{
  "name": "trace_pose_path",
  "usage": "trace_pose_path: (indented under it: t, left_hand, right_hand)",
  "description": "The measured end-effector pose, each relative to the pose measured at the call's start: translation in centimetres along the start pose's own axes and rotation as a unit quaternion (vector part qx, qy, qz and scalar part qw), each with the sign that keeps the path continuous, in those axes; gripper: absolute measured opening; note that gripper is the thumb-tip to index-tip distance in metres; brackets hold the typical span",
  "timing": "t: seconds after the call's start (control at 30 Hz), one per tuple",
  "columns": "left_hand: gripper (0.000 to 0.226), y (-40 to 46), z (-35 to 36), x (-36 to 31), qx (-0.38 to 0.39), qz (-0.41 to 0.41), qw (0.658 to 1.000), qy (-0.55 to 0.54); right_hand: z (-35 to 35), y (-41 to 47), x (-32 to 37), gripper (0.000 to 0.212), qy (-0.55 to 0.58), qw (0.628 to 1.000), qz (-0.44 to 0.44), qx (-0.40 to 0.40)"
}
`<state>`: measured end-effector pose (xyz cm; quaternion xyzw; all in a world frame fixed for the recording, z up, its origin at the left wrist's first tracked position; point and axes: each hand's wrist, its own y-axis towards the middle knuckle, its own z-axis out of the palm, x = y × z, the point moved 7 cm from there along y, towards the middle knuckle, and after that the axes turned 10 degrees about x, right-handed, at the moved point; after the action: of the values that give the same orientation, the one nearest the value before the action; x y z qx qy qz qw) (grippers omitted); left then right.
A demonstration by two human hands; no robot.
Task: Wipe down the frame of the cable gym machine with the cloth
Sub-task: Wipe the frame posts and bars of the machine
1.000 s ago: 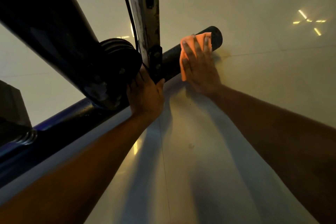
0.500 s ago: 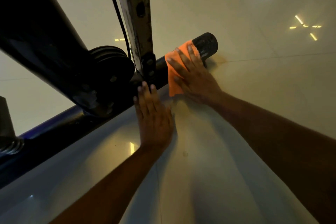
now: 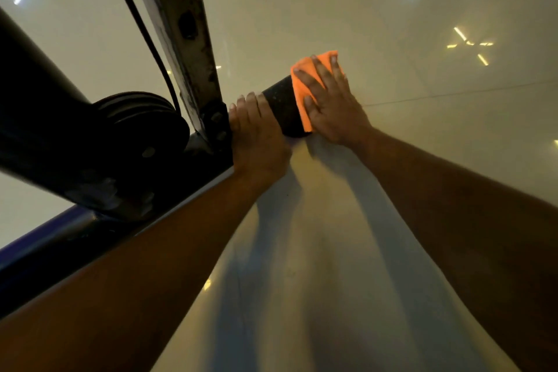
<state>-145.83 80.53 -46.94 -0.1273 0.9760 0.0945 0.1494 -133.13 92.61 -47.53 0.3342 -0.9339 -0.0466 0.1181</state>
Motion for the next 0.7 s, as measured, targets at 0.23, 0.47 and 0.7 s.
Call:
trace_pose_path:
  t: [0.23, 0.47, 0.7]
  left_hand:
    - [0.061, 0.0, 1.7, 0.5, -0.039, -0.007, 0.998, 0.051]
    - [0.059, 0.7, 1.8, 0.8, -0.047, -0.023, 0.997, 0.064]
    - [0.060, 0.5, 1.9, 0.9, -0.035, -0.020, 0.998, 0.057]
  right_hand:
    - [-0.5, -0.2, 0.5, 0.057, -0.011, 0.996, -0.084, 0.019]
    - [0.8, -1.4, 2.6, 0.055, 0.017, 0.995, -0.099, 0.009]
    - [-0.8, 1.5, 0.9, 0.054, 0.052, 0.999, -0.005, 0.015]
